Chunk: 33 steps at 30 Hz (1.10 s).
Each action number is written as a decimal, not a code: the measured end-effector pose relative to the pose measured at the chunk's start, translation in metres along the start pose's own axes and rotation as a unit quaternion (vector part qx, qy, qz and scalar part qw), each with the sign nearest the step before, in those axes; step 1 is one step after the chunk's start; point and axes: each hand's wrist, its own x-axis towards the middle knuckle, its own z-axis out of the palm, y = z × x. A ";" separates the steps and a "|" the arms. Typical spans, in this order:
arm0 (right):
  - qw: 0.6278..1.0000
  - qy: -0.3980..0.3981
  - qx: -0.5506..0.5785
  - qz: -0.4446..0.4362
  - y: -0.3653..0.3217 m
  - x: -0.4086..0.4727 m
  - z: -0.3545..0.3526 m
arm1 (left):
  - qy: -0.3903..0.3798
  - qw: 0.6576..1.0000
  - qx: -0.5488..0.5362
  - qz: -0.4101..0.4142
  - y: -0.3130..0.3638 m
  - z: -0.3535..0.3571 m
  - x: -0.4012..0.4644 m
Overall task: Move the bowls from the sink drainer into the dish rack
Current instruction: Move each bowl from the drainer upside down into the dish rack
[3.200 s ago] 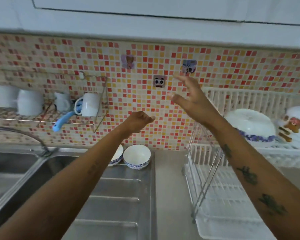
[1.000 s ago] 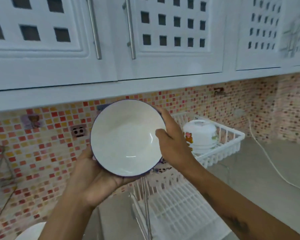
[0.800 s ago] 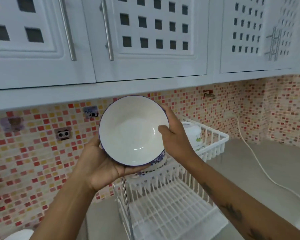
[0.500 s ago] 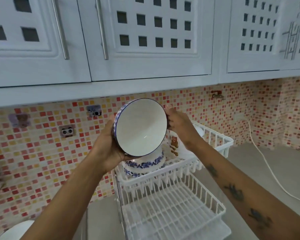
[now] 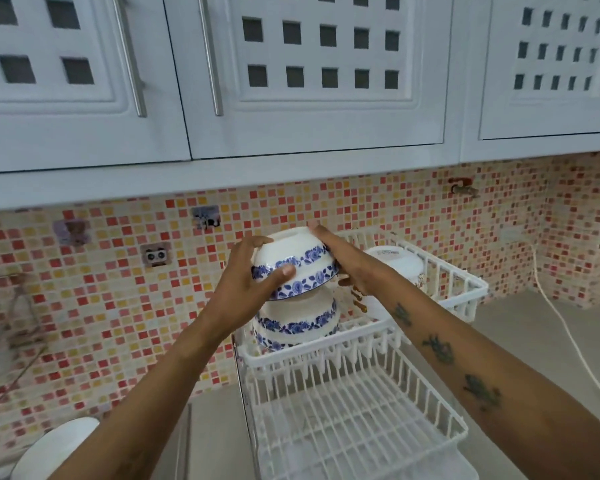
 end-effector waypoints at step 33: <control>0.984 -0.077 0.069 0.147 0.050 0.040 0.004 | -0.150 0.951 0.268 0.003 -0.017 0.015 -0.003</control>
